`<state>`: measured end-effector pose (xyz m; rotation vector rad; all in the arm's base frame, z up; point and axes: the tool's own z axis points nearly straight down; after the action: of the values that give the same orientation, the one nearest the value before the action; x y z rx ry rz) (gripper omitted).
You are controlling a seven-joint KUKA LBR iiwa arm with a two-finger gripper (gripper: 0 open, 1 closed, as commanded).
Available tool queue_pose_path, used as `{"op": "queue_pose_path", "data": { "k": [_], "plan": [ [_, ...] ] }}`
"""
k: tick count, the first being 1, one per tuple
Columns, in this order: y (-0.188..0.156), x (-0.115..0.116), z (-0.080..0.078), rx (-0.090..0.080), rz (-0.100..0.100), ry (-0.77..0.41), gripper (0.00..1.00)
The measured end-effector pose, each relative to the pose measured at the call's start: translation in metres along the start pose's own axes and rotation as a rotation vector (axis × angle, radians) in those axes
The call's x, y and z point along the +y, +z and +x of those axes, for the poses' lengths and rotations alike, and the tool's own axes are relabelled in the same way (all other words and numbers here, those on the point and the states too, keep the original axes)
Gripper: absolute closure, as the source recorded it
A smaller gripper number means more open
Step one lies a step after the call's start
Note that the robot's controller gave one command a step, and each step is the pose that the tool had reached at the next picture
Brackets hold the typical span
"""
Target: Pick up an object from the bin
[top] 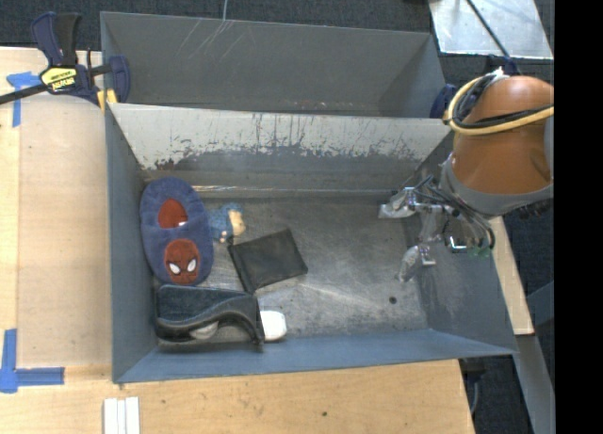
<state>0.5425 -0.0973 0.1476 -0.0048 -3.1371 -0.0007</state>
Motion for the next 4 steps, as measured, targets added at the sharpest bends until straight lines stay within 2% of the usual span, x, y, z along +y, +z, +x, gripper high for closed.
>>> {"op": "queue_pose_path", "data": {
  "k": [1, 2, 3, 4],
  "plan": [
    [0.073, 0.168, 0.0, -0.012, 0.007, -0.288, 0.0],
    [0.046, 0.205, 0.009, -0.011, 0.001, -0.635, 0.0],
    [0.047, 0.21, 0.01, -0.011, 0.003, -1.005, 0.0],
    [0.07, 0.204, 0.012, -0.027, 0.009, -1.411, 0.0]
  ]
}}
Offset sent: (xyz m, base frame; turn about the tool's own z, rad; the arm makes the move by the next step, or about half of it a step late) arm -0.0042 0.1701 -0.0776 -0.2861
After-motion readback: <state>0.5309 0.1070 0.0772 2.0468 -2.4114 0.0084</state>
